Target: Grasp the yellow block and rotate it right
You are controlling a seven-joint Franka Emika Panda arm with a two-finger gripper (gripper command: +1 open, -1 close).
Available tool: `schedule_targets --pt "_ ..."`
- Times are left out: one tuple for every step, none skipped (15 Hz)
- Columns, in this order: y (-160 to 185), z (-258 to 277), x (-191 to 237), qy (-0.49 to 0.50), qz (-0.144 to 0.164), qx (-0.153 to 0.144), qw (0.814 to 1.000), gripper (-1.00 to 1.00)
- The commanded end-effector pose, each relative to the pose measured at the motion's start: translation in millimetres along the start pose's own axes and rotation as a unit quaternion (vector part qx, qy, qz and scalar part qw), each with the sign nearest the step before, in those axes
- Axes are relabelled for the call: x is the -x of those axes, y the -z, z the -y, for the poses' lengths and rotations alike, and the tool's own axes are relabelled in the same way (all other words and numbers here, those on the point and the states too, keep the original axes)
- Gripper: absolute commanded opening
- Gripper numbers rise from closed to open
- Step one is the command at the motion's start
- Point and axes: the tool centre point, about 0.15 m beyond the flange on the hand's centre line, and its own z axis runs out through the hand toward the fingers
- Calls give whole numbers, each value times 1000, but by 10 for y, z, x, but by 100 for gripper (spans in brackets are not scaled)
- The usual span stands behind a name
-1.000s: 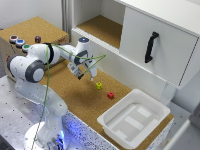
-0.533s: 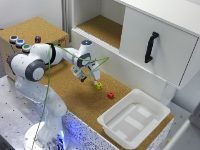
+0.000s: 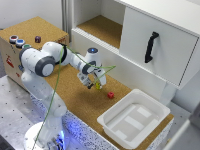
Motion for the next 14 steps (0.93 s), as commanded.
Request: schedule_targets --pt "-29 44 -27 7 21 10 1000 -100" --pt "-19 58 0 9 23 11 1000 -100" --pt "-14 73 18 9 24 9 1000 -100" --pt "-2 81 22 7 25 9 1000 -100" --pt "9 99 25 7 25 12 1000 -100" --pt "28 108 27 2 24 11 1000 -100" --pt "47 115 25 0 22 12 1000 -100" --pt "56 118 29 -1 24 11 1000 -100" --pt "63 127 27 1 25 11 1000 -100" --pt "75 139 29 4 26 11 1000 -100" --pt "102 141 28 4 28 11 1000 -100" --pt "144 146 28 0 27 16 1000 -100" --pt "223 151 50 -20 32 27 999 -100" --pt "237 174 106 -34 44 74 996 -100"
